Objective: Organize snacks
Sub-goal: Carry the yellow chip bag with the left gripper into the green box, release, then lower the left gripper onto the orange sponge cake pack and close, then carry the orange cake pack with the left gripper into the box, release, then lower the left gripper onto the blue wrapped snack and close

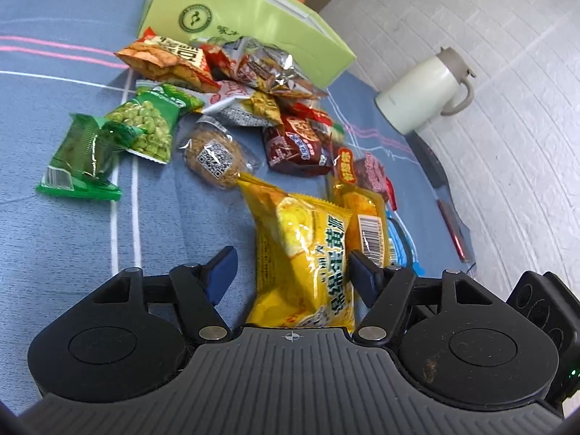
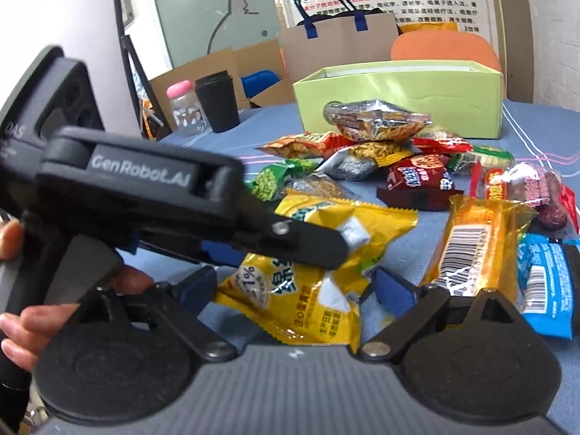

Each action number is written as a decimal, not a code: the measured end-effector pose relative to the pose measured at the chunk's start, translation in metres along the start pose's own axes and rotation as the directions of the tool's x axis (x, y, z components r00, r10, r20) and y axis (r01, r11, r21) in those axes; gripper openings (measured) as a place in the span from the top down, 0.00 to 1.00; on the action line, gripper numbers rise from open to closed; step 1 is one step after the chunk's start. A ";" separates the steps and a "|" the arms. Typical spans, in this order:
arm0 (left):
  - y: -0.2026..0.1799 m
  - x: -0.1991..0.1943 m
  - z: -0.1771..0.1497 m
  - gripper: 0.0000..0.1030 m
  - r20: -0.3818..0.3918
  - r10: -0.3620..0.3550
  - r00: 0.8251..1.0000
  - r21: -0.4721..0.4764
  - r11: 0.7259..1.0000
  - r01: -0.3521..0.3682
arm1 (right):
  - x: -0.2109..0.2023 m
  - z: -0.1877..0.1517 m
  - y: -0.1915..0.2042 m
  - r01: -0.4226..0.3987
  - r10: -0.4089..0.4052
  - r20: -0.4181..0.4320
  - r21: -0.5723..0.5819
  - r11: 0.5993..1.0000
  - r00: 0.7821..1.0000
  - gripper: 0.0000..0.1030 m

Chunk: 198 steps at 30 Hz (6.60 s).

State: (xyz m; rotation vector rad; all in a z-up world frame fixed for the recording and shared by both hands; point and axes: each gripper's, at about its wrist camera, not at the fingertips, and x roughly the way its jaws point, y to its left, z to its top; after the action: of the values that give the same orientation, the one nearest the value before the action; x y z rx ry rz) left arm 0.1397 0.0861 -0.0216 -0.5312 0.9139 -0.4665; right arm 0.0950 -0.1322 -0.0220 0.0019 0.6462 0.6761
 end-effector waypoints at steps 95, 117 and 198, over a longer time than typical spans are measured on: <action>-0.044 0.033 0.013 0.35 -0.020 0.120 0.993 0.151 0.982 -0.116 | 0.012 -0.007 -0.005 0.153 -0.153 0.011 0.023 0.988 0.988 0.09; -0.045 0.036 0.005 0.43 -0.013 0.149 0.989 0.208 0.968 -0.143 | 0.016 -0.012 0.016 0.181 -0.181 0.004 -0.110 0.977 0.983 0.18; -0.055 0.048 0.000 0.72 -0.052 0.095 0.994 0.040 0.995 -0.093 | 0.010 0.011 -0.003 0.115 -0.116 0.001 -0.119 0.986 0.993 0.10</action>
State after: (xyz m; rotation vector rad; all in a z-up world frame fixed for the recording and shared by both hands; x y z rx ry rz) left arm 0.1568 0.0157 -0.0171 -0.4407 0.9755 -0.4132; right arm 0.1085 -0.1263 -0.0192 -0.1473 0.6059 0.6018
